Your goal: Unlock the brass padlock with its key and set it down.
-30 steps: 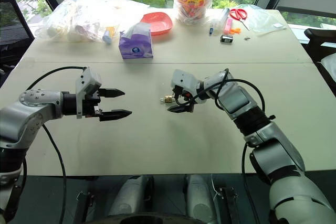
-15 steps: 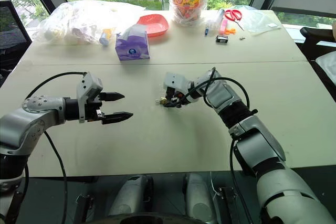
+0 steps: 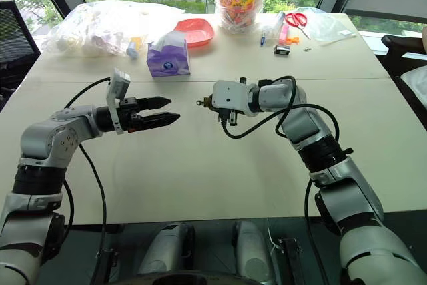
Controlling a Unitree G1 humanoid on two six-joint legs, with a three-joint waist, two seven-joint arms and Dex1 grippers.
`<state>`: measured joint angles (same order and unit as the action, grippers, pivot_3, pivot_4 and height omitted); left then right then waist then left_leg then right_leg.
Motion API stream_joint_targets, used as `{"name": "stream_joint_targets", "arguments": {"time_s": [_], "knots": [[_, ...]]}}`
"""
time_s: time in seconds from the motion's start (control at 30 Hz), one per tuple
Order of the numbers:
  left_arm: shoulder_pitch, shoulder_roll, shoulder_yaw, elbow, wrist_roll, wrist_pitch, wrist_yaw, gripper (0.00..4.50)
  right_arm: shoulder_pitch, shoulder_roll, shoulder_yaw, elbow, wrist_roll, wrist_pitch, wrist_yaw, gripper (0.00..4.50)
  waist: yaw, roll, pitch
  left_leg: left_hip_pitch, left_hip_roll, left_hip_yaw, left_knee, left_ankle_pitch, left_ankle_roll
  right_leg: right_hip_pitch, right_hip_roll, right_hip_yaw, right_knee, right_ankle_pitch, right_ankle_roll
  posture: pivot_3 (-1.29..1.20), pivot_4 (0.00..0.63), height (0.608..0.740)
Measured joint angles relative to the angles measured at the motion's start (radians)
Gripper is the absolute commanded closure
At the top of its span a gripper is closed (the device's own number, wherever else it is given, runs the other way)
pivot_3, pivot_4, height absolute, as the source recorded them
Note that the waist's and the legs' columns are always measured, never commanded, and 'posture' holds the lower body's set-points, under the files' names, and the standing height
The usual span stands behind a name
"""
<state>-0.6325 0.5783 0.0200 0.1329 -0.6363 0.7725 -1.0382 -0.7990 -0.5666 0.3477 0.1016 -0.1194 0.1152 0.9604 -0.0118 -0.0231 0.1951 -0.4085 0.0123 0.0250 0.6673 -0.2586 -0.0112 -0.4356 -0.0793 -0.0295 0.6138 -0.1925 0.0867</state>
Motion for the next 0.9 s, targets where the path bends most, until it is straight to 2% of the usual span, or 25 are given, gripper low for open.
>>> {"name": "stream_joint_targets", "arguments": {"time_s": [0.27,0.37,0.47,0.5,0.9], "knots": [[-0.212,-0.119,-0.031,0.324,0.093,-0.161,-0.077,0.0,0.046,-0.005,-0.019,-0.14,-0.036,0.07,-0.057,3.81,-0.003,0.0,0.0,0.0,0.0,0.001,0.0,0.0,0.0,0.0,0.0,0.0,-0.001,0.0,0.0,0.0,0.15,0.74],[-0.242,-0.138,-0.039,0.393,0.117,-0.195,-0.111,0.84,0.048,-0.005,-0.019,-0.149,-0.041,0.087,-0.069,3.81,-0.002,0.0,0.0,0.0,0.0,0.0,0.0,0.0,0.0,0.0,0.0,0.0,0.0,0.0,0.0,0.0,0.15,0.74],[-0.256,-0.155,-0.043,0.443,0.139,-0.218,-0.142,2.06,0.048,-0.005,-0.019,-0.154,-0.048,0.097,-0.077,3.81,-0.001,0.0,0.0,0.0,0.0,0.0,0.0,0.0,0.0,0.0,0.0,0.0,-0.001,0.0,0.0,0.0,0.15,0.74],[-0.259,-0.157,-0.043,0.454,0.147,-0.22,-0.148,2.34,0.048,-0.005,-0.019,-0.158,-0.052,0.097,-0.079,3.81,-0.001,0.0,0.0,0.0,0.0,0.0,0.0,0.0,0.0,0.0,0.0,0.0,0.0,0.0,0.0,0.0,0.15,0.74],[-0.275,-0.17,-0.042,0.464,0.179,-0.238,-0.191,2.34,0.048,-0.005,-0.019,-0.183,-0.062,0.098,-0.087,3.81,-0.001,0.0,0.0,0.0,0.0,0.0,0.0,0.0,0.0,0.0,0.0,0.0,0.0,0.0,0.0,0.0,0.15,0.74]]}}
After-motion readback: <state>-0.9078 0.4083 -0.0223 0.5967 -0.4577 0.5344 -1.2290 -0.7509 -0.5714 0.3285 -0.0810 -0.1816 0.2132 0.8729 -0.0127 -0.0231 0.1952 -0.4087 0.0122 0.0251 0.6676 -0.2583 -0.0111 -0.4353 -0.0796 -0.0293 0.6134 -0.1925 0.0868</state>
